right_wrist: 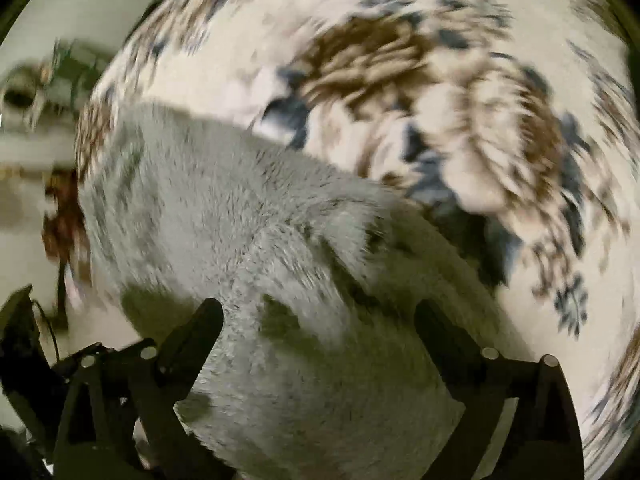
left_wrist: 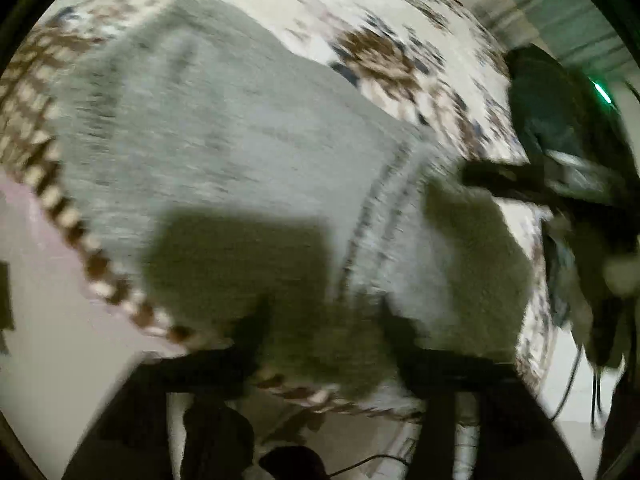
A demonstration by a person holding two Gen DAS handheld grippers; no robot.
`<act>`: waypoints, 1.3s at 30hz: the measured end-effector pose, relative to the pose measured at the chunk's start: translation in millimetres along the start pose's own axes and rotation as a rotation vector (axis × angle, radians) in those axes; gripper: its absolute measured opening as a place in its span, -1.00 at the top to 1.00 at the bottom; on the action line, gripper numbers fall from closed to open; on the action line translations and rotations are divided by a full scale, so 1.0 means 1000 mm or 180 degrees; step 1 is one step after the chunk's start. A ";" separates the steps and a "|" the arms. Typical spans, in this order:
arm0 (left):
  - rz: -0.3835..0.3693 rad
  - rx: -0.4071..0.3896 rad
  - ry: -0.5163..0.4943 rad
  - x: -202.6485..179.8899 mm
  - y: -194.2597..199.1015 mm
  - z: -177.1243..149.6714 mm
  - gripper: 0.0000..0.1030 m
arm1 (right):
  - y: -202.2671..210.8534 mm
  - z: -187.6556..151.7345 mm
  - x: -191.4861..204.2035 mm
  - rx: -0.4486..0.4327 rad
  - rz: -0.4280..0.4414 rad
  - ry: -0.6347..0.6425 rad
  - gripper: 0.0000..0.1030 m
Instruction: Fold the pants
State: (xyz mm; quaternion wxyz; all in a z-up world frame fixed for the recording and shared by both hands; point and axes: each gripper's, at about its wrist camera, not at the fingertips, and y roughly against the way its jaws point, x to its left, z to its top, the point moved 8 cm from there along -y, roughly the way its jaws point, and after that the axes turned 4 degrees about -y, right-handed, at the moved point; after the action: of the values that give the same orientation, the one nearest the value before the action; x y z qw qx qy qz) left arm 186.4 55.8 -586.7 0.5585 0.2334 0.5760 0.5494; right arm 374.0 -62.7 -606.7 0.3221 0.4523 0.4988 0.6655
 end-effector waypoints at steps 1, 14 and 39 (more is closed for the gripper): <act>0.0043 -0.0075 0.0076 0.008 0.006 0.003 -0.80 | 0.010 -0.007 -0.007 -0.0085 -0.0004 -0.0151 -0.91; 0.0107 -0.0938 0.1687 0.170 0.027 0.073 -0.80 | -0.005 -0.130 -0.045 -0.0235 -0.0110 -0.1461 -0.91; 0.0216 -0.1777 -0.0085 0.013 0.140 0.101 0.67 | -0.039 -0.149 -0.063 -0.0225 0.0193 -0.1933 -0.99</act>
State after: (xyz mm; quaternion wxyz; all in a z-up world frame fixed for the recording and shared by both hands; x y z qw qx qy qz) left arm 225.8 144.9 -443.8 0.5900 0.0969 0.3868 0.7021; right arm 260.1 -162.2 -675.7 0.4519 0.6337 0.3426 0.5261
